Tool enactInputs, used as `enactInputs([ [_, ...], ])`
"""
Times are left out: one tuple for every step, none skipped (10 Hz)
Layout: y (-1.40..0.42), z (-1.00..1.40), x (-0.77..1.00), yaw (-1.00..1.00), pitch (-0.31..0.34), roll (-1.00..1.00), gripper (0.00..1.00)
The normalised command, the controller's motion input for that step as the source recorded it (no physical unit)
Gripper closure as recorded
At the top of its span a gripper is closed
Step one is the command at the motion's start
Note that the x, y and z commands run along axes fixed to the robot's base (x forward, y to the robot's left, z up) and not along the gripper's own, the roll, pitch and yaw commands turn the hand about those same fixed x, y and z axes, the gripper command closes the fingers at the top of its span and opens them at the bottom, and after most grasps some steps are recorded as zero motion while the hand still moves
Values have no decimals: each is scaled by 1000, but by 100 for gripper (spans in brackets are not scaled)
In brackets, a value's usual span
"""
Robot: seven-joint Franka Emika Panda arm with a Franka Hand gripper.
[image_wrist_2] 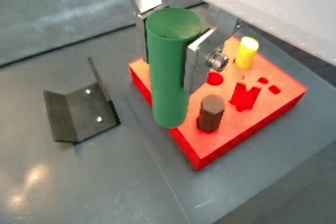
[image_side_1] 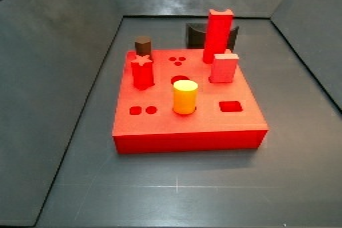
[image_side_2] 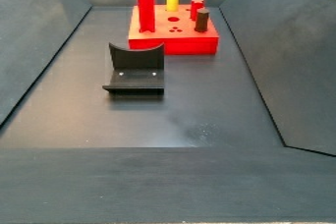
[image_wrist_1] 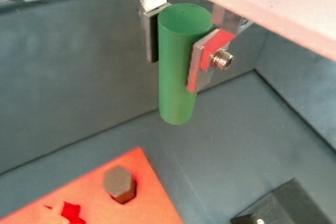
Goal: Pick up the round object. Move up. Move to above the board. Insert the round object.
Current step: Move to above the board.
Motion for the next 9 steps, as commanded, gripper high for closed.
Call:
enactInputs([
  [-50,884,-49,34,64,120,100],
  [-34,656,-12,37,79,112,100],
  [-26,540,-3,38,83,108,100],
  [-19,256,4,39,81,99,100],
  [-1000,300,516,-1000,352,-19,100],
  [-1000,251,530,-1000,381,-25,100],
  [-1000,255,558,-1000,471,-33,100],
  [-1000,270,596,-606,426,-78,100],
  [-1000,273,595,-421,358,-58,100],
])
